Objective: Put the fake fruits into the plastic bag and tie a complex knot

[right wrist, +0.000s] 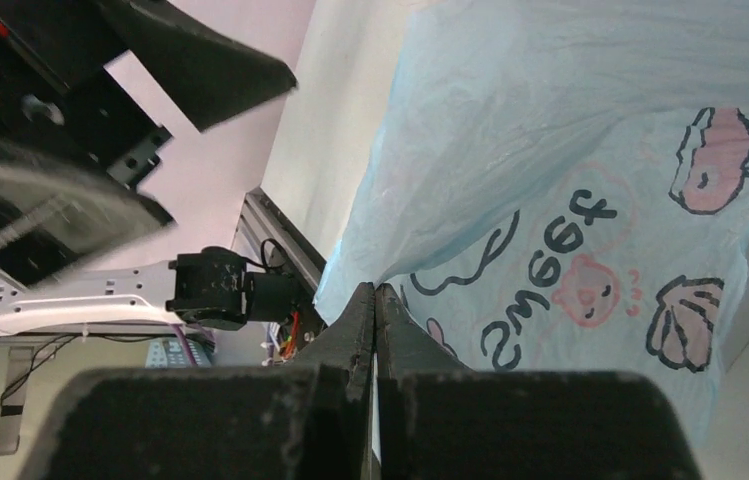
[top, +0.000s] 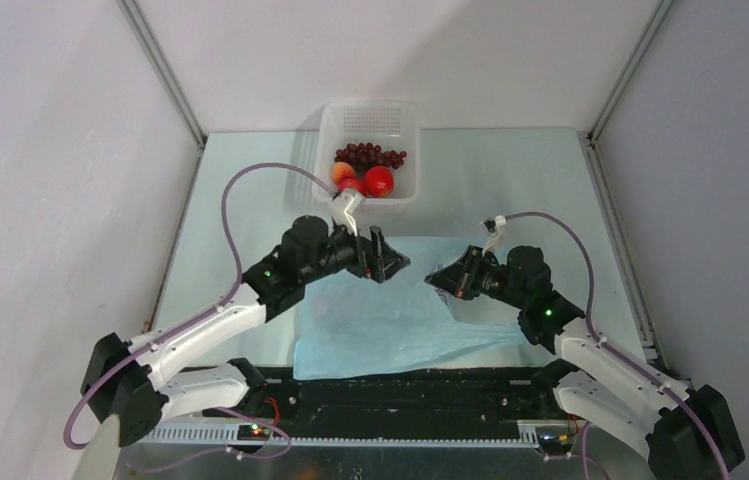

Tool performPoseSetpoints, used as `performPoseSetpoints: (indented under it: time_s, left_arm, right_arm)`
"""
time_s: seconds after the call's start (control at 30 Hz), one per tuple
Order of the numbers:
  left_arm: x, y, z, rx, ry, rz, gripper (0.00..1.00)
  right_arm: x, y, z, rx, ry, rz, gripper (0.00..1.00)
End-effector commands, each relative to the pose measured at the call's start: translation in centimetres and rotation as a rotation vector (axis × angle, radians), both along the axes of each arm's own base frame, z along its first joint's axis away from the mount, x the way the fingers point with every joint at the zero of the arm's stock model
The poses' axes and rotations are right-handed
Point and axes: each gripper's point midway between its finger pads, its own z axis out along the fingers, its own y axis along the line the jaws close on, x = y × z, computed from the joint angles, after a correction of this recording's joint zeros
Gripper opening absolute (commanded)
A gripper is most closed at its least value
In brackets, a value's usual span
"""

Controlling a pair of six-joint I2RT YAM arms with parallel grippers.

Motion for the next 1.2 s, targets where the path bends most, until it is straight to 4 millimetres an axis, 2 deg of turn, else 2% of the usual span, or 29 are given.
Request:
performPoseSetpoints:
  time_s: [0.0,0.17,0.63,0.73,0.83,0.87,0.9,0.93,0.97,1.0,1.07,1.13,1.17]
  left_arm:
    - [-2.7,-2.1,1.4,-0.021,-0.251,-0.205,0.99]
    - [-3.4,-2.5,-0.6,0.06,-0.411,-0.253,0.99]
    - [-3.4,-5.2,-2.2,0.153,-0.428,-0.327,0.98]
    - [-3.8,-5.6,-2.0,0.146,-0.433,-0.344,0.79]
    - [-4.2,-5.8,-2.0,0.145,-0.427,-0.365,0.53]
    - [-4.4,-5.8,-2.1,0.15,-0.421,-0.372,0.47]
    - [-4.5,-5.9,-2.2,0.154,-0.416,-0.377,0.35]
    - [-4.6,-5.9,-2.1,0.154,-0.414,-0.381,0.29]
    - [-4.7,-5.8,-2.1,0.158,-0.409,-0.385,0.2]
    - [-4.8,-5.8,-1.9,0.157,-0.411,-0.387,0.16]
    - [-4.6,-5.5,-1.3,0.167,-0.417,-0.368,0.02]
    - [-4.5,-4.8,-0.8,0.186,-0.419,-0.347,0.0]
    - [-4.5,-4.6,0.2,0.179,-0.435,-0.338,0.0]
  right_arm:
    - [0.4,0.6,3.3,0.066,-0.037,-0.006,0.0]
    - [-0.1,1.0,4.2,0.093,-0.018,0.025,0.0]
    - [-1.4,1.2,5.5,0.079,-0.02,0.072,0.0]
    - [-1.6,1.1,5.5,0.07,-0.017,0.073,0.0]
    - [-1.6,0.9,5.5,0.06,-0.016,0.067,0.0]
    - [-1.6,0.8,5.5,0.053,-0.022,0.065,0.0]
    - [-1.5,0.7,5.5,0.044,-0.017,0.055,0.01]
    - [-1.7,0.5,5.2,0.028,-0.008,0.051,0.04]
    - [-1.5,0.4,5.5,0.023,-0.012,0.041,0.11]
    - [-1.5,0.0,5.3,0.005,-0.006,0.028,0.14]
    - [-1.4,-0.5,6.5,-0.007,-0.027,0.006,0.24]
    - [-1.3,-1.2,7.4,-0.029,-0.045,-0.021,0.35]
    - [-1.2,-1.5,7.8,-0.043,-0.059,-0.029,0.41]
